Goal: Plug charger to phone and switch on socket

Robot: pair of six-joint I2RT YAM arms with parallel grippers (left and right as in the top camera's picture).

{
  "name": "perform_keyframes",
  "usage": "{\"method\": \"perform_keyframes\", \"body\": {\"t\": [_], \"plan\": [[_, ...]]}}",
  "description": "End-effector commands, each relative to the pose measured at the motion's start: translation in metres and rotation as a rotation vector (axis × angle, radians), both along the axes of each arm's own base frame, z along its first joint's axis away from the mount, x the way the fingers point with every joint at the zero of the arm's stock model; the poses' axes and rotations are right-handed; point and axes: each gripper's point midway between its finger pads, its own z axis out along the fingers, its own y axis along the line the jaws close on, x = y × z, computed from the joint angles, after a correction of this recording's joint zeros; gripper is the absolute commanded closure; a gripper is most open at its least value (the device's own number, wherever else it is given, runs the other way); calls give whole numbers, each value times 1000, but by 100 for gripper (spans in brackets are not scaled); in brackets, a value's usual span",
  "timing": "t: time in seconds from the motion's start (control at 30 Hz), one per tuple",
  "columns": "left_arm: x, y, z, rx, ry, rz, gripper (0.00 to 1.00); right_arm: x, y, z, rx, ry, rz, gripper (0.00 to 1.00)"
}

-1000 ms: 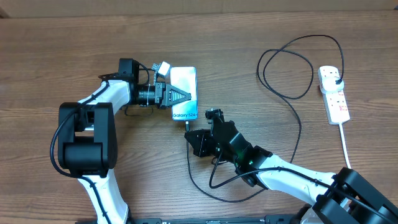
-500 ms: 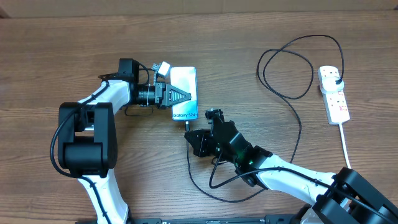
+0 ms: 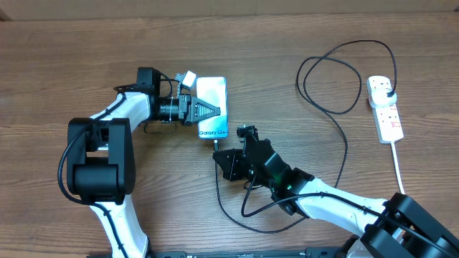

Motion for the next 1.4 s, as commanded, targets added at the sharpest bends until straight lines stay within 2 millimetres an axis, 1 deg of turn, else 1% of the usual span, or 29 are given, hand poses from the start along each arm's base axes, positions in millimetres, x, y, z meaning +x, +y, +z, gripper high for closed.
{"method": "perform_keyframes", "body": {"t": [0.0,0.43,0.6,1.37], "plan": [[-3,-3,22,-46,-33,-15,96,2,-2,1,-1,-14,-6,96],[-3,-3,22,-46,-3,-13,96,1,-1,1,4,-7,-6,96],[-3,-3,22,-46,-3,-13,96,-4,2,1,16,7,24,96],[-3,-3,22,-45,-8,-13,96,-3,3,5,26,-4,23,96]]}}
